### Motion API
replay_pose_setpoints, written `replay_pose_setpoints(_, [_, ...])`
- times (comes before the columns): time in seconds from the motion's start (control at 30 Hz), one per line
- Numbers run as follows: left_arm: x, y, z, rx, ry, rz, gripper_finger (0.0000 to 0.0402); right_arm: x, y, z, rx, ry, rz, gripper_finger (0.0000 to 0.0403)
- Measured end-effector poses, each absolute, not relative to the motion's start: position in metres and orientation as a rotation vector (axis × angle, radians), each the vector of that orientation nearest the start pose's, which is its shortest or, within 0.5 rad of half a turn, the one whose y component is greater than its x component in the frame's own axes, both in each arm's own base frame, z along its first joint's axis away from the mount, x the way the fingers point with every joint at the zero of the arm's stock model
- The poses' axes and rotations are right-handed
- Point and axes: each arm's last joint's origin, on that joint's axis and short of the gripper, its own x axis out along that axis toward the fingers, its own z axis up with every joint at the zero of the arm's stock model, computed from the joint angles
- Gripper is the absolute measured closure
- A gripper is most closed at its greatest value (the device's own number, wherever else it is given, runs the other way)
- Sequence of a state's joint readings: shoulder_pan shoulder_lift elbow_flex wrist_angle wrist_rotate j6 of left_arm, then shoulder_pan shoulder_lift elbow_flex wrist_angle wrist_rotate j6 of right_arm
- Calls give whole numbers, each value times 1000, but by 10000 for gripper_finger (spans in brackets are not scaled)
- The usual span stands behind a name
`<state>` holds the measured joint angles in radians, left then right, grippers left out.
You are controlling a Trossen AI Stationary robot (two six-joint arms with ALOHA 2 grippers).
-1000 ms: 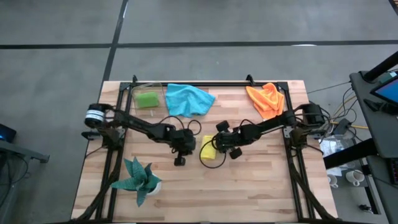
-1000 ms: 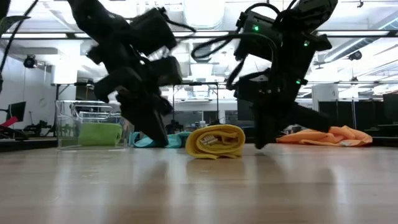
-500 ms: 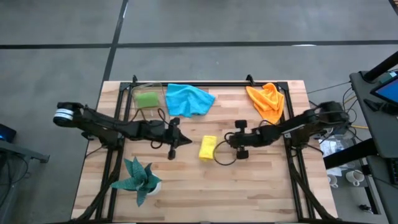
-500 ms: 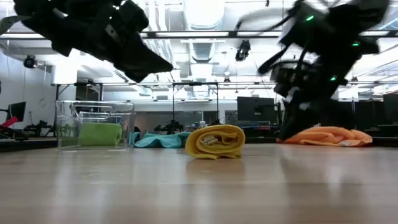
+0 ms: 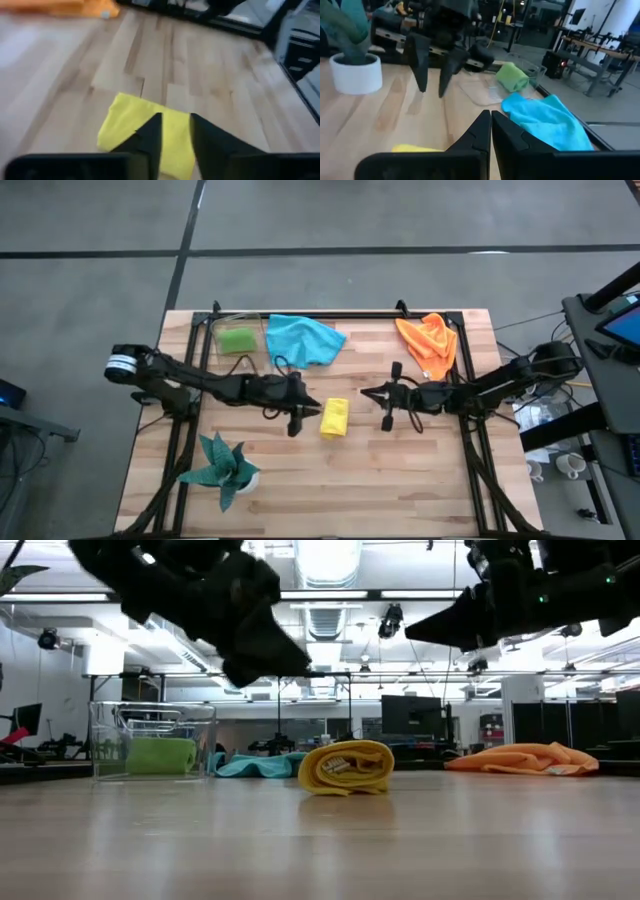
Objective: Roll microfiber towels into tight, uniform cylinder then place into a basket
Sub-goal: Put the rolled yellow microfiber towel into the transparent bin
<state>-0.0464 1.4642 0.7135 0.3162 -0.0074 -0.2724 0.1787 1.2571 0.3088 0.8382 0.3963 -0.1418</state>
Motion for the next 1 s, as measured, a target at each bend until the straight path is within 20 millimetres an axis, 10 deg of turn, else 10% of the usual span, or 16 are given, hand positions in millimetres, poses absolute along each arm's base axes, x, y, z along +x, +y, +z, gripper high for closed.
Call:
replay_pose_setpoints(0.37, [329,1,195,-637,678,248,146,236,31,180,-222,291,-198,394])
replay_pose_setpoints(0.6, [339,2,149,-773,763,348,132,234,30,185,-221,274,-250,394])
replay_pose_setpoints(1.0, [361,-1,128,-934,660,232,132,230,28,184,-216,274,-278,394])
